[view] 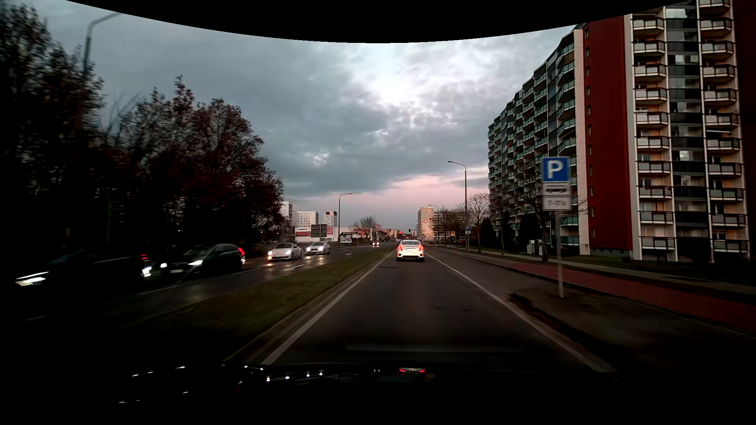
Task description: Follow the waypoints while adhering to traffic rules and regulations
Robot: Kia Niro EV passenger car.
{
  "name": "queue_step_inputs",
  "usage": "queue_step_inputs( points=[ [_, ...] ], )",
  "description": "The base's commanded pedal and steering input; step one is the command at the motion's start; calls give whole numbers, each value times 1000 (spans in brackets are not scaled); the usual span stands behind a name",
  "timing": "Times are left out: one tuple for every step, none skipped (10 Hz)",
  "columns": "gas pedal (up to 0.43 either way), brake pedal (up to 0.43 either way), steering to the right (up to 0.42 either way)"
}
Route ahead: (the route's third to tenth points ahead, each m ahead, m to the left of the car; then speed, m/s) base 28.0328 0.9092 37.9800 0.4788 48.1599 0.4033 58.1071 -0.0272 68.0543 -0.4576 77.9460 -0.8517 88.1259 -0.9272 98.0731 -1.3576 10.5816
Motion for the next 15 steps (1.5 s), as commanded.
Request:
queue_step_inputs(
  points=[
    [248,0,16],
    [248,0,12],
    [248,0,12],
    [248,0,11],
    [248,0,9],
    [240,0,7],
    [240,0,4],
    [209,0,2],
    [209,0,0],
    [197,0,-1],
    [189,0,-2],
    [177,0,-2],
    [177,0,-2],
    [169,0,-2],
    [169,0,-3]
  ],
)
